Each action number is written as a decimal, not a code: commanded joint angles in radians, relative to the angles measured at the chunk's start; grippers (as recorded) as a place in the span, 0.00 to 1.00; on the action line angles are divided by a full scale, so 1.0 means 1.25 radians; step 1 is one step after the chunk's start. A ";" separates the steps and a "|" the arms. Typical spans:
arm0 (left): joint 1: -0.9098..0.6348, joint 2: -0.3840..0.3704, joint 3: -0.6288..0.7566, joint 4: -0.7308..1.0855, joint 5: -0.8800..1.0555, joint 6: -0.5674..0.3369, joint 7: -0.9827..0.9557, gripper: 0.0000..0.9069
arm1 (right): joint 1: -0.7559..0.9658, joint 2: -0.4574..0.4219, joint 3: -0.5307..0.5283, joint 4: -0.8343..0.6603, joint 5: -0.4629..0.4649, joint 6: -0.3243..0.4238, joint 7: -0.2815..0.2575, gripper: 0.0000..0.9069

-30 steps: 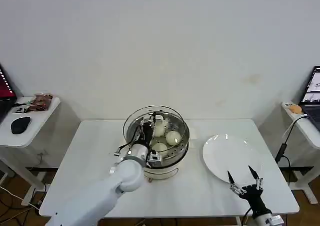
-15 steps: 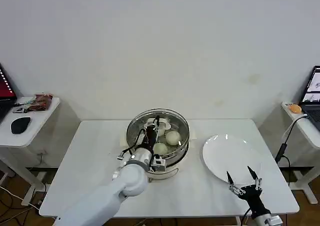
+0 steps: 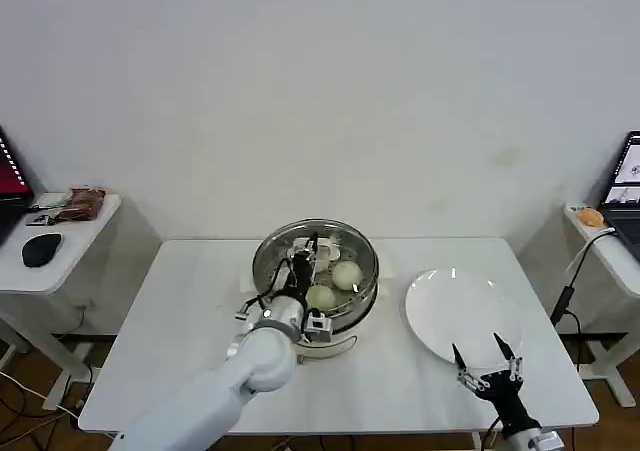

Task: Take steamed baozi put them in steamer then cover it.

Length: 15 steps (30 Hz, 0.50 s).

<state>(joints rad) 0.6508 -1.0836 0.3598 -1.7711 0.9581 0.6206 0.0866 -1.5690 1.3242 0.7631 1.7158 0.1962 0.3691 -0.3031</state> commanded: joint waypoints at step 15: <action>0.003 -0.001 0.008 0.004 0.002 -0.001 0.001 0.01 | 0.005 0.003 0.000 -0.009 -0.001 0.004 0.000 1.00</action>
<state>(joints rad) 0.6522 -1.0834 0.3666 -1.7619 0.9613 0.6199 0.0893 -1.5639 1.3256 0.7629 1.7071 0.1961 0.3730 -0.3032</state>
